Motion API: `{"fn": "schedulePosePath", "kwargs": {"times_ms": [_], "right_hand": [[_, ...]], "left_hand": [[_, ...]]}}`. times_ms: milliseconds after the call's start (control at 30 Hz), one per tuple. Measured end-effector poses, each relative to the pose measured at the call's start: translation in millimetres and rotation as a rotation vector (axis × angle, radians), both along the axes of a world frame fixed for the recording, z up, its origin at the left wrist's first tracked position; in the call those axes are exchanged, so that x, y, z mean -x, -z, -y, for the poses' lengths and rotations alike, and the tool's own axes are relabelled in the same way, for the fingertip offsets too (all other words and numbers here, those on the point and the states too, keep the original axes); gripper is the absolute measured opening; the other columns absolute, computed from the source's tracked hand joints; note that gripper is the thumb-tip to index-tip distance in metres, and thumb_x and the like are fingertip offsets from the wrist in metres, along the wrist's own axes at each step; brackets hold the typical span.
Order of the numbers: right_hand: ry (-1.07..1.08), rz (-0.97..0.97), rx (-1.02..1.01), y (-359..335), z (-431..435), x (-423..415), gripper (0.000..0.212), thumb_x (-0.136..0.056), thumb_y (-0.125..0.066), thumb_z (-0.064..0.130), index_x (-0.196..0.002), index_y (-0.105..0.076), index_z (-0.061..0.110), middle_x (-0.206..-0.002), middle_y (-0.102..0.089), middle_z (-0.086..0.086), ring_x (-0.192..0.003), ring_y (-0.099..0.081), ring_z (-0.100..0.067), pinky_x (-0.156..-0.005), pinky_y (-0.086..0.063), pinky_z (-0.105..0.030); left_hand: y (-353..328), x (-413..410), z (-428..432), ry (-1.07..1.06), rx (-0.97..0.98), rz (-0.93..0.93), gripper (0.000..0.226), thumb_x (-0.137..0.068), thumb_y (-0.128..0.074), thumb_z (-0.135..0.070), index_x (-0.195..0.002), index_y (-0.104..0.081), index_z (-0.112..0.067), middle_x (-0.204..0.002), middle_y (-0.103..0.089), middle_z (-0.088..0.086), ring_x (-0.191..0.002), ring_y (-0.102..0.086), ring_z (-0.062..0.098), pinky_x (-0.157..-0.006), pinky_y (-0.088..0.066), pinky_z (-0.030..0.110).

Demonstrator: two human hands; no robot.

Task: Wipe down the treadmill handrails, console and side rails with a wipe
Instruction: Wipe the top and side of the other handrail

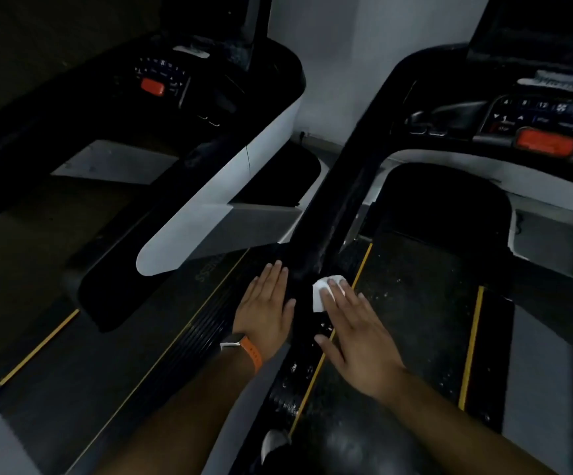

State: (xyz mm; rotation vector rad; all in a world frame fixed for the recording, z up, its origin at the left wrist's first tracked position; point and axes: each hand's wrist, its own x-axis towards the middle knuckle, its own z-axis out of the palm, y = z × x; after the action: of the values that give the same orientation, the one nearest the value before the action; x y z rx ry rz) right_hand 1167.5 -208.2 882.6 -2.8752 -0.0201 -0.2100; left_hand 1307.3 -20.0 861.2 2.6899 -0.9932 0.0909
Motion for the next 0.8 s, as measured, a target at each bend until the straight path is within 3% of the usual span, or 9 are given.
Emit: {"fn": "schedulePosePath", "kwargs": {"times_ms": [300, 367, 433, 500, 600, 800], "right_hand": [[-0.042, 0.084, 0.200, 66, -53, -22, 0.076, -0.109, -0.043, 0.053, -0.165, -0.021, 0.006, -0.175, -0.008, -0.011, -0.162, -0.006, -0.028, -0.126, -0.018, -0.050], [-0.058, 0.142, 0.257, 90, -60, -34, 0.076, -0.108, -0.043, 0.053, -0.165, -0.022, 0.006, -0.175, -0.008, -0.012, -0.162, -0.007, -0.029, -0.126, -0.020, -0.051], [-0.024, 0.176, 0.288, 100, -53, -48, 0.075, -0.109, -0.041, 0.053, -0.164, -0.023, 0.005, -0.174, -0.010, -0.013, -0.162, -0.008, -0.030, -0.126, -0.020, -0.052], [-0.033, 0.273, 0.366, 146, -54, -63, 0.074, -0.109, -0.041, 0.052, -0.163, -0.026, 0.004, -0.174, -0.012, -0.014, -0.161, -0.011, -0.032, -0.128, -0.019, -0.052], [-0.049, 0.422, 0.420, 147, -41, -72, 0.074, -0.108, -0.045, 0.050, -0.163, -0.027, 0.004, -0.173, -0.016, -0.015, -0.160, -0.014, -0.034, -0.129, -0.018, -0.053], [-0.171, 0.658, 0.622, 204, -16, -80, 0.077, -0.108, -0.046, 0.053, -0.164, -0.025, 0.004, -0.173, -0.018, -0.015, -0.159, -0.020, -0.036, -0.128, -0.019, -0.054]], "left_hand": [[74, -12, -45, 0.081, -0.016, 0.111, 0.063, -0.106, -0.034, -0.038, -0.161, -0.027, -0.008, -0.170, -0.017, 0.009, -0.158, -0.015, 0.022, -0.123, -0.031, 0.045], [101, -7, -46, 0.118, 0.027, 0.213, 0.063, -0.106, -0.035, -0.037, -0.161, -0.025, -0.008, -0.171, -0.016, 0.010, -0.158, -0.013, 0.022, -0.123, -0.030, 0.046], [111, -19, -41, 0.115, 0.083, 0.244, 0.065, -0.106, -0.038, -0.036, -0.161, -0.021, -0.007, -0.170, -0.016, 0.011, -0.158, -0.013, 0.023, -0.123, -0.027, 0.045], [168, -26, -39, 0.107, 0.159, 0.359, 0.067, -0.105, -0.041, -0.034, -0.161, -0.018, -0.007, -0.170, -0.015, 0.013, -0.158, -0.015, 0.025, -0.124, -0.026, 0.046], [171, -32, -26, 0.132, 0.342, 0.426, 0.067, -0.104, -0.044, -0.032, -0.160, -0.019, -0.005, -0.168, -0.019, 0.015, -0.156, -0.021, 0.029, -0.125, -0.027, 0.048], [214, -54, -5, 0.147, 0.540, 0.611, 0.059, -0.107, -0.031, -0.033, -0.155, -0.028, 0.001, -0.164, -0.027, 0.021, -0.155, -0.026, 0.032, -0.124, -0.028, 0.051]]}}
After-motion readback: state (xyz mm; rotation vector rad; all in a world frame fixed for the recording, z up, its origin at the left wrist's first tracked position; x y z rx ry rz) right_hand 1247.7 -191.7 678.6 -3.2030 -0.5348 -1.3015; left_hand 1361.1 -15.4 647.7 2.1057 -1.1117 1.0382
